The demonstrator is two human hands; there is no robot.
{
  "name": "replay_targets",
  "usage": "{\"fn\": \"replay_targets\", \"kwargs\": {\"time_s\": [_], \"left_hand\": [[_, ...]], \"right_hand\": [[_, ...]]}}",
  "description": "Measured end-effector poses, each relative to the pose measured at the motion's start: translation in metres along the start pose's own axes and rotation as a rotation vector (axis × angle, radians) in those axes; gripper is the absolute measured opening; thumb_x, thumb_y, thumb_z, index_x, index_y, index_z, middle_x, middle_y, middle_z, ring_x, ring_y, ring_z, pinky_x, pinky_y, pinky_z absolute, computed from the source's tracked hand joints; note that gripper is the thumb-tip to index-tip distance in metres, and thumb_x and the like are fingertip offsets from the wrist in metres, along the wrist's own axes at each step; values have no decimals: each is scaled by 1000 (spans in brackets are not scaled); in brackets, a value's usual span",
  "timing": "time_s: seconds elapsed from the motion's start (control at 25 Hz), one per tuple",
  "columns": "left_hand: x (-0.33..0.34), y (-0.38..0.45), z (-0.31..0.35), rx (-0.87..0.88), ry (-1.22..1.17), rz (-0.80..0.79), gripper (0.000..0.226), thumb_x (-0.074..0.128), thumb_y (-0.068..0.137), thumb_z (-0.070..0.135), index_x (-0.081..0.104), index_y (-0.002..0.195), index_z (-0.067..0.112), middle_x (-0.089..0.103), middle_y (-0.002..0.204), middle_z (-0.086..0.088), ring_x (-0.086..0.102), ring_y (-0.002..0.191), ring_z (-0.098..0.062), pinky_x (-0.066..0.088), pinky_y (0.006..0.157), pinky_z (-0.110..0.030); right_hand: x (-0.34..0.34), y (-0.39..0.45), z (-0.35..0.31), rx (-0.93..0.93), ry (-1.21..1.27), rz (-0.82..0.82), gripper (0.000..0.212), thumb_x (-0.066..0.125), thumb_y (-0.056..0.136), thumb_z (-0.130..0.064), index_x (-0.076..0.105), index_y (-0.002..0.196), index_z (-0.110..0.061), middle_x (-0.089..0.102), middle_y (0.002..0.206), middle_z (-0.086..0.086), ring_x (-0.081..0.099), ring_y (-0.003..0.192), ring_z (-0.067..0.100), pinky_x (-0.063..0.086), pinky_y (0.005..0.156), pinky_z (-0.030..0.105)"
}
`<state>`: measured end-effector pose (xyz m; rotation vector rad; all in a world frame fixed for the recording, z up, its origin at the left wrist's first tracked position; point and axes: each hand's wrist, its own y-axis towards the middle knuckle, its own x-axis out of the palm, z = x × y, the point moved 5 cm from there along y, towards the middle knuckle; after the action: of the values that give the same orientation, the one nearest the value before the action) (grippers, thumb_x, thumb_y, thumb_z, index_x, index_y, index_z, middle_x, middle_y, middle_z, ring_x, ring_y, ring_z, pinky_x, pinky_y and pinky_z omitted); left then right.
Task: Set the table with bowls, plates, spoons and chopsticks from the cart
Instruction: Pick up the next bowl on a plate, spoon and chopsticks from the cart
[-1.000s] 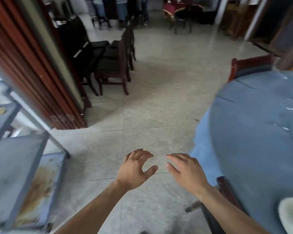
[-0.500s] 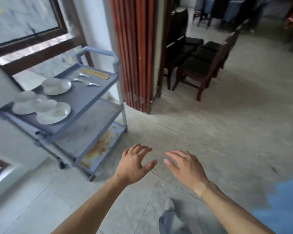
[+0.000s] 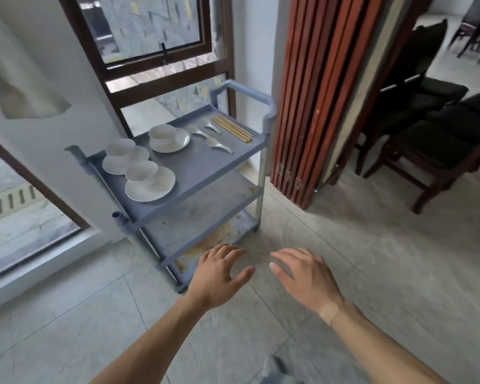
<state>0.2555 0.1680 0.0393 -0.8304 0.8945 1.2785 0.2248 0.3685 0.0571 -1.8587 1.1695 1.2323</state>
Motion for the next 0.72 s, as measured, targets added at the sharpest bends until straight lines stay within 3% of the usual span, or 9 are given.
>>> {"fn": "replay_targets", "kwargs": {"time_s": [0.28,0.72], "left_hand": [[-22,31,-50,-216,-10,76,64,27,89,75,53,135,38,52,142,16,39,137,-9,30,113,-38],[-50,89,-192,-425,-76,100,65,27,88,75,52,134,37,55,138,14,47,129,-11,36,108,-36]], "right_hand": [[7,97,-8,-167,-15,-98,42,41,98,-53,61,129,-32,60,132,-15,49,124,8,39,99,32],[59,256,-99,-357,-12,-206,41,42,98,-50,62,127,-29,63,128,-12,54,120,11,42,99,34]]}}
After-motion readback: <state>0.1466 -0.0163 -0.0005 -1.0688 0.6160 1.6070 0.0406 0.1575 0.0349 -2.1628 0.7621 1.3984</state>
